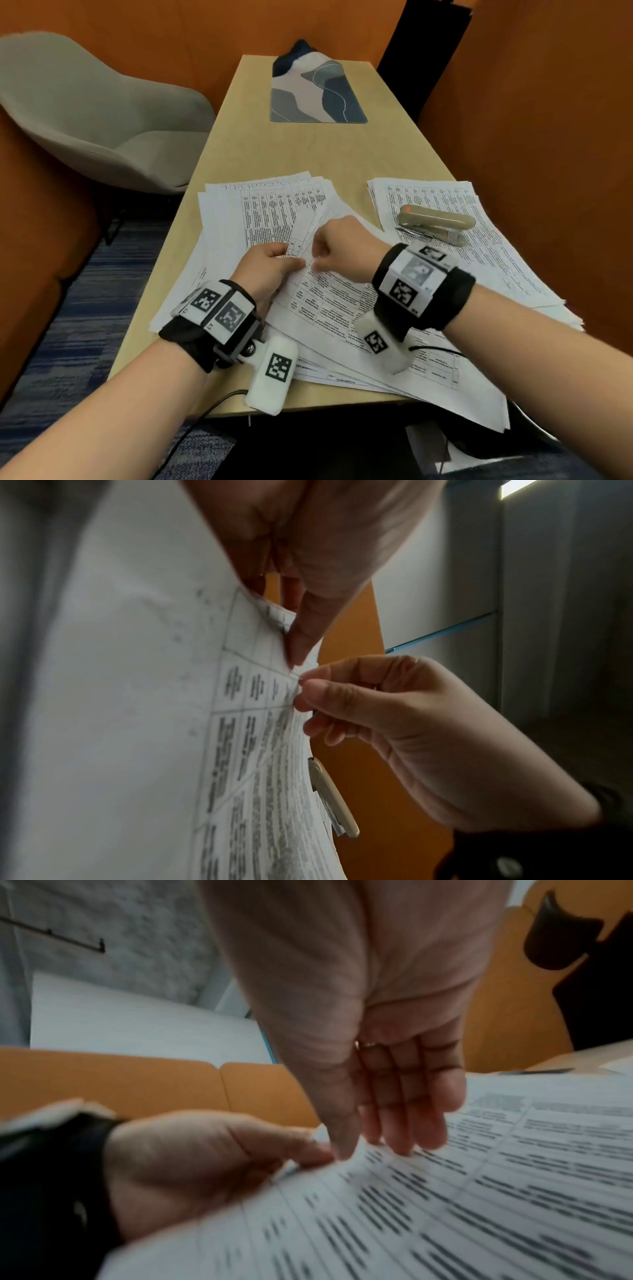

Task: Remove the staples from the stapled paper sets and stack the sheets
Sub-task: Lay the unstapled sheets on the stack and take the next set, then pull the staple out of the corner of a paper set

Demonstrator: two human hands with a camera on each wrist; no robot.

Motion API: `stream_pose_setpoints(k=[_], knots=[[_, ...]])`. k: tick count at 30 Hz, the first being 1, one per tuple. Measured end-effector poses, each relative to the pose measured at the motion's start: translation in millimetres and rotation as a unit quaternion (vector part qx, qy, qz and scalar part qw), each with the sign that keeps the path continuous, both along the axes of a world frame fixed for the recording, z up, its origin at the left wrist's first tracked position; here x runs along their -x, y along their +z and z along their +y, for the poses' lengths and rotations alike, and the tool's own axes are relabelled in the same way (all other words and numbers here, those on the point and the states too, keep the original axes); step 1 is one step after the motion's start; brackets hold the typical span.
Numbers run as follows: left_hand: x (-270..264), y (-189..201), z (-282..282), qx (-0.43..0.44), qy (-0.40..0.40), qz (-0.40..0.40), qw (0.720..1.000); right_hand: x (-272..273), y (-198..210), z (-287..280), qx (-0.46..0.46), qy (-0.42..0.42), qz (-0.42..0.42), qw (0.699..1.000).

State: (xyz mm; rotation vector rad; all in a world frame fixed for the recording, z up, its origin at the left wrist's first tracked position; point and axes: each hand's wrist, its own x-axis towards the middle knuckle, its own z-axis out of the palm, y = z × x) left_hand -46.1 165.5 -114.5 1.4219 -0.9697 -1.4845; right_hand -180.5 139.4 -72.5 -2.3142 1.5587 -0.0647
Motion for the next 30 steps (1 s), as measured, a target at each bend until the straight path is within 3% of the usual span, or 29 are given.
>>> stream_pose_setpoints(k=[4,8,17,25,30], knots=[[-0.5,-0.9,1.5,-0.007,0.002,0.015,1.0,-3.4,-13.6,4.8,0.023,-0.023,-0.016,0.999],[-1.8,-1.0,1.1,-0.014,-0.003,0.013,1.0,-1.8,-15.0,8.7,0.05,0.006,-0.026,0.998],[-0.1,-3.4,2.7,0.012,0.01,-0.017,1.0,-4.2,-12.3,13.0,0.072,0.127,0.074,0.987],[3.6,2.6,-0.5,0.107,-0.046,-0.202,0.973,-18.6,11.4,10.8,0.042,0.127,0.114,0.984],[4.5,3.2,0.3,0.124,-0.062,-0.239,0.961,-19.8,13.3,13.1,0.04,0.111,0.113,0.987]])
